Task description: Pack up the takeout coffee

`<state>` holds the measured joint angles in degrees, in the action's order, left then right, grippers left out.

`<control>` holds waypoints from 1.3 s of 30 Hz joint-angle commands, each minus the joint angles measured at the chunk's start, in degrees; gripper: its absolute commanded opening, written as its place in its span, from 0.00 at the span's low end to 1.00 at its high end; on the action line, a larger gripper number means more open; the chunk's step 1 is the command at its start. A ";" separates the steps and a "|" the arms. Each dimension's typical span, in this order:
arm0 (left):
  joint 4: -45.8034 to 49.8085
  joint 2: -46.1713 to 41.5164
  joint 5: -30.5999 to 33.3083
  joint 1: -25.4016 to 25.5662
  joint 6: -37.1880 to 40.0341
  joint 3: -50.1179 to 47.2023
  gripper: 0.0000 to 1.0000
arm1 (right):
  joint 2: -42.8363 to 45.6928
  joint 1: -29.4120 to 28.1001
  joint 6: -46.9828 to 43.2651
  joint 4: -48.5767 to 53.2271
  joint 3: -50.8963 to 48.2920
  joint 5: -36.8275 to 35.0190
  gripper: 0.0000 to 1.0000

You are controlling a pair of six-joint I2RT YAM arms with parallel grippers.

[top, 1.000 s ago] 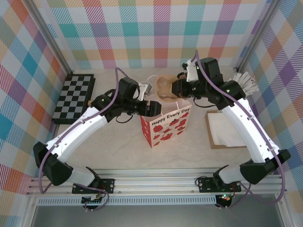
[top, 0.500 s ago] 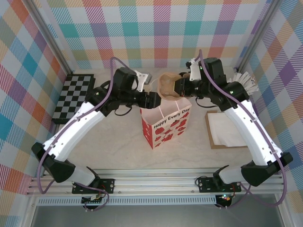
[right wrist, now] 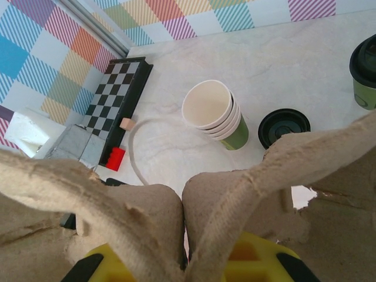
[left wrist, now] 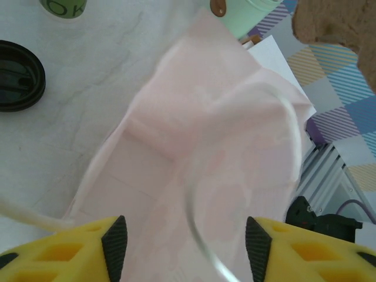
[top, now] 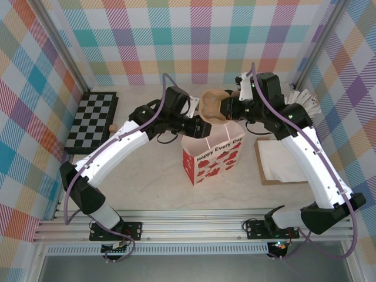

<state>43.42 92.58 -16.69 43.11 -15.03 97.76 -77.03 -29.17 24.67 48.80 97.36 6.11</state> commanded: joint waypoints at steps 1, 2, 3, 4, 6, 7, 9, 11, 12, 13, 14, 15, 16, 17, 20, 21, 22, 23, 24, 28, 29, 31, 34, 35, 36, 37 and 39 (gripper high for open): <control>0.99 0.24 1.26 1.50 2.87 1.31 0.43 | 1.00 0.16 0.08 -1.81 -0.35 2.06 0.00; 1.13 -0.69 2.40 1.61 3.99 0.78 0.40 | 1.07 0.16 -0.05 -1.55 -0.12 2.72 0.00; 1.01 -1.88 3.23 1.70 5.14 0.03 0.37 | 1.09 0.16 -0.20 -1.02 0.26 3.44 0.00; 0.52 -3.14 3.69 1.76 6.25 -0.96 0.35 | 0.97 0.16 -0.45 -0.13 0.83 4.25 0.00; -0.44 -4.99 2.91 1.73 8.22 -2.45 0.34 | 0.79 0.16 -0.85 1.80 1.88 5.04 0.00; -0.54 -5.37 1.94 1.74 8.91 -2.67 0.37 | 0.78 0.16 -1.01 2.71 2.11 5.06 0.00; 1.10 -4.94 1.35 1.77 9.42 -1.24 0.49 | 1.21 0.16 -0.85 3.88 2.09 3.94 0.00; 4.21 -4.31 -0.19 1.78 9.00 1.31 0.59 | 2.37 0.25 -0.39 3.58 1.26 2.14 0.00; 4.82 -4.69 -2.61 1.78 8.76 2.10 0.62 | 3.15 0.40 -0.02 2.82 0.51 1.35 0.00; 4.28 -5.76 -5.67 1.77 8.25 1.65 0.66 | 3.83 0.70 0.18 2.03 -0.15 1.10 0.00; 2.97 -7.23 -8.26 1.80 7.79 0.54 0.70 | 4.26 1.09 0.24 1.62 -0.56 1.10 0.00; 1.54 -8.94 -10.63 2.15 7.35 -1.06 0.74 | 4.50 1.51 0.21 1.58 -0.75 1.09 0.00; 0.23 -10.42 -10.94 2.75 6.89 -2.64 0.75 | 4.61 2.14 0.07 1.66 -0.77 1.26 0.00; -0.45 -11.57 -10.09 3.32 6.39 -3.95 0.76 | 4.59 2.62 0.03 1.66 -0.85 1.48 0.00; -0.53 -12.10 -4.44 5.11 3.27 -5.28 0.72 | 4.76 5.01 -0.07 1.43 -1.18 2.20 0.00; -0.36 -11.44 -2.43 5.69 1.97 -5.16 0.70 | 5.02 5.98 -0.13 0.94 -1.50 2.42 0.00; -0.16 -10.66 1.49 6.50 0.39 -4.82 0.70 | 5.34 7.18 -0.28 0.25 -1.88 3.03 0.00; 0.00 -9.81 4.99 7.27 -1.24 -4.47 0.70 | 5.61 8.19 -0.39 -0.18 -2.15 3.60 0.00; -0.16 -8.54 6.80 8.03 -2.23 -4.01 0.69 | 5.82 9.25 -0.70 -0.43 -2.34 4.09 0.00; 0.73 -2.19 17.55 11.72 -5.89 -0.15 0.69 | 6.92 12.46 -1.79 -0.94 -3.30 5.05 0.00; 1.29 -0.74 19.88 12.20 -6.93 0.96 0.69 | 7.22 13.04 -1.86 -1.11 -3.60 5.42 0.00; 0.91 1.92 21.48 12.66 -8.58 2.40 0.70 | 7.84 13.61 -2.18 -1.17 -4.01 6.03 0.00; -0.67 4.41 21.88 12.75 -9.80 3.54 0.67 | 8.08 13.75 -2.93 0.16 -3.77 7.12 0.00; -0.81 4.75 22.35 12.78 -9.93 3.77 0.65 | 8.09 13.73 -3.11 0.70 -3.76 7.52 0.00; -1.04 4.97 22.85 12.79 -9.78 3.94 0.61 | 8.21 13.71 -3.13 1.25 -3.88 7.84 0.00; -1.58 4.81 23.29 12.79 -9.48 3.74 0.58 | 8.35 13.75 -3.21 1.64 -4.14 8.18 0.00; -3.10 3.53 22.78 12.88 -7.44 2.53 0.51 | 8.65 13.73 -3.12 2.21 -4.79 9.18 0.00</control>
<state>42.92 98.17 3.68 55.42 -23.09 98.85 -69.38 -15.68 22.98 50.19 93.62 12.58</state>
